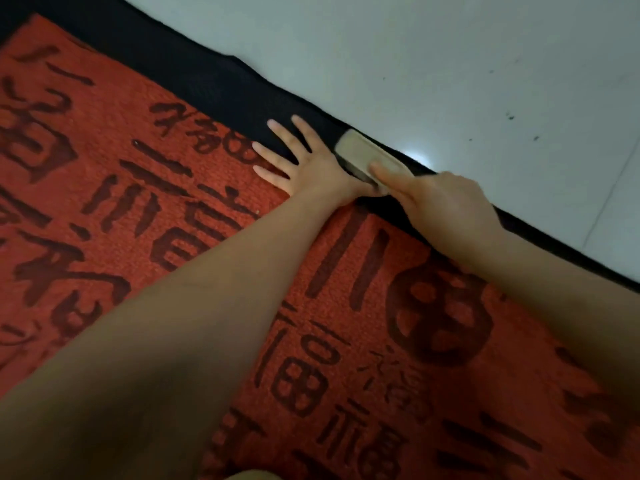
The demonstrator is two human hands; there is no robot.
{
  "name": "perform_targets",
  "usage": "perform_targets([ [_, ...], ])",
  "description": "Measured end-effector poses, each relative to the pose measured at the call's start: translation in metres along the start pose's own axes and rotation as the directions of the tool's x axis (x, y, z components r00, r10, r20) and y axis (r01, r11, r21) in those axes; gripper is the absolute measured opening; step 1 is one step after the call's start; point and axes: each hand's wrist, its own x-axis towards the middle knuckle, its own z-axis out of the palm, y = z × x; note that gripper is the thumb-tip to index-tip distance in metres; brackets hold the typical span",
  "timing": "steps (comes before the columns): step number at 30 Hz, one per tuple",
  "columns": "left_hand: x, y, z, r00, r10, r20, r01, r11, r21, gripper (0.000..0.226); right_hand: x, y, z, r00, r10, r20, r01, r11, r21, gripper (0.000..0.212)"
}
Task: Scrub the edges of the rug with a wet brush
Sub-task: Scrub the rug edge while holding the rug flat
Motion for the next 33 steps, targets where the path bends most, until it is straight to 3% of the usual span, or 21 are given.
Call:
perform_targets([
  [4, 0.005, -0.001, -0.003, 0.999, -0.004, 0.038, 0.003, 0.999, 0.033, 0.16, 0.057, -0.028, 0.004, 0.999, -0.046, 0.012, 0.045, 0.998, 0.051, 0.048],
  [9, 0.009, -0.006, 0.0, 0.996, 0.041, 0.074, -0.044, 0.998, 0.04, 0.171, -0.004, 0.032, -0.019, 0.994, 0.01, 0.107, -0.013, 0.999, 0.035, 0.045],
  [16, 0.008, -0.006, 0.0, 0.998, 0.021, 0.061, -0.025, 0.998, 0.065, 0.166, 0.102, -0.052, -0.004, 0.999, -0.051, 0.003, 0.051, 0.998, 0.029, 0.047],
  [19, 0.009, -0.009, -0.002, 0.995, 0.055, 0.08, -0.059, 0.997, 0.045, 0.169, 0.054, -0.012, -0.006, 0.999, 0.009, 0.037, -0.01, 0.999, 0.037, 0.047],
  [22, 0.011, -0.01, 0.0, 0.993, 0.072, 0.097, -0.077, 0.996, 0.051, 0.17, -0.01, 0.01, -0.004, 0.989, 0.143, -0.02, -0.143, 0.99, 0.005, 0.049],
  [24, 0.011, -0.008, 0.001, 0.995, 0.067, 0.079, -0.071, 0.996, 0.054, 0.169, 0.01, -0.001, 0.004, 0.98, 0.196, -0.046, -0.195, 0.981, 0.012, 0.052],
  [29, 0.012, -0.008, 0.003, 0.999, 0.027, 0.037, -0.03, 0.996, 0.082, 0.154, 0.104, -0.06, 0.006, 0.993, 0.071, -0.096, -0.061, 0.993, 0.099, 0.045],
  [33, 0.011, -0.009, -0.001, 0.993, 0.055, 0.1, -0.061, 0.996, 0.064, 0.168, 0.038, 0.001, 0.004, 0.989, 0.145, -0.036, -0.142, 0.987, 0.074, 0.042],
])
